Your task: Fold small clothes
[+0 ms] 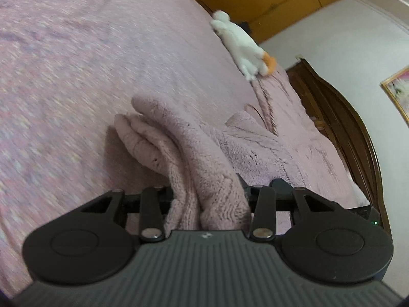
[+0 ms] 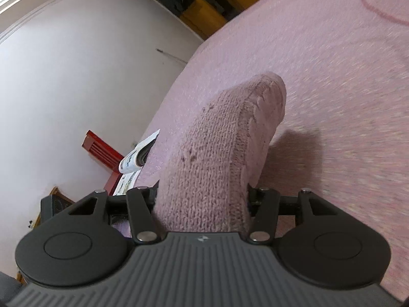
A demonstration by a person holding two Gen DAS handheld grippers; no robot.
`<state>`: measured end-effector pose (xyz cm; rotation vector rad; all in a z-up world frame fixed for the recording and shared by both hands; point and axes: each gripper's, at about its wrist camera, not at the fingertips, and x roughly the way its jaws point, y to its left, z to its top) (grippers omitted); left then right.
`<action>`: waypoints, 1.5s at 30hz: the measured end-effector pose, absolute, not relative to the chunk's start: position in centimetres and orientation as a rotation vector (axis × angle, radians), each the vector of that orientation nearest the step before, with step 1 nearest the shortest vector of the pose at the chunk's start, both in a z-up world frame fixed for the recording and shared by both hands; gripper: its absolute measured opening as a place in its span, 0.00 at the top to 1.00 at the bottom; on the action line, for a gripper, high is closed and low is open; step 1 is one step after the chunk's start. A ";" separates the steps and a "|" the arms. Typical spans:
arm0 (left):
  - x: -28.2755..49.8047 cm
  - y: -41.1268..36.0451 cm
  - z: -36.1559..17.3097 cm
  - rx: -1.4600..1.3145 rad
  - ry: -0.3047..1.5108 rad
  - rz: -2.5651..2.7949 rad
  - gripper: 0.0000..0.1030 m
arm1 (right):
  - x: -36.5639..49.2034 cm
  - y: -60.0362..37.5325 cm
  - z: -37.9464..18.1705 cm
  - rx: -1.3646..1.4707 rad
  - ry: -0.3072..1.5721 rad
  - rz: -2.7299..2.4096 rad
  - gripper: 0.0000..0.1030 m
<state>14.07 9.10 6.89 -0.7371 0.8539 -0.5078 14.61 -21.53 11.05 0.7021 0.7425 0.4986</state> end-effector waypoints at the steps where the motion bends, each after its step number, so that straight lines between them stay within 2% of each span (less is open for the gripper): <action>1: 13.4 8.2 6.9 -0.723 0.853 -0.520 0.59 | 13.8 -22.2 11.1 0.703 0.737 0.488 0.43; 7: 10.8 3.8 3.9 -0.622 0.933 -0.514 0.58 | 10.0 -25.2 7.2 0.752 0.805 0.377 0.42; 9: 10.3 3.0 2.4 -0.579 0.977 -0.475 0.57 | 9.4 -25.7 4.9 0.773 0.845 0.335 0.42; 11: 9.9 2.7 1.1 -0.535 0.993 -0.441 0.50 | 9.1 -25.8 2.6 0.772 0.877 0.298 0.38; 13: 9.7 3.0 0.6 -0.546 0.979 -0.442 0.49 | 8.5 -26.0 1.3 0.806 0.846 0.313 0.36; 25: 5.1 4.2 4.7 -0.335 0.889 -0.334 0.47 | 2.6 -25.7 4.2 0.576 0.743 0.227 0.15; 31: 1.0 3.5 6.7 -0.164 0.821 -0.262 0.34 | -2.3 -25.2 5.4 0.375 0.667 0.192 0.08; 32: 0.6 3.0 6.8 -0.139 0.819 -0.251 0.29 | -2.9 -25.1 5.5 0.349 0.660 0.188 0.07; 34: -0.6 2.7 6.6 -0.117 0.831 -0.234 0.26 | -4.3 -24.6 5.7 0.291 0.645 0.164 0.04; 37: -2.2 2.2 5.8 -0.111 0.850 -0.232 0.26 | -6.2 -24.1 5.5 0.240 0.634 0.138 0.00; 45: -4.7 0.0 2.7 -0.074 0.899 -0.167 0.26 | -9.3 -22.7 3.6 0.227 0.713 0.107 0.00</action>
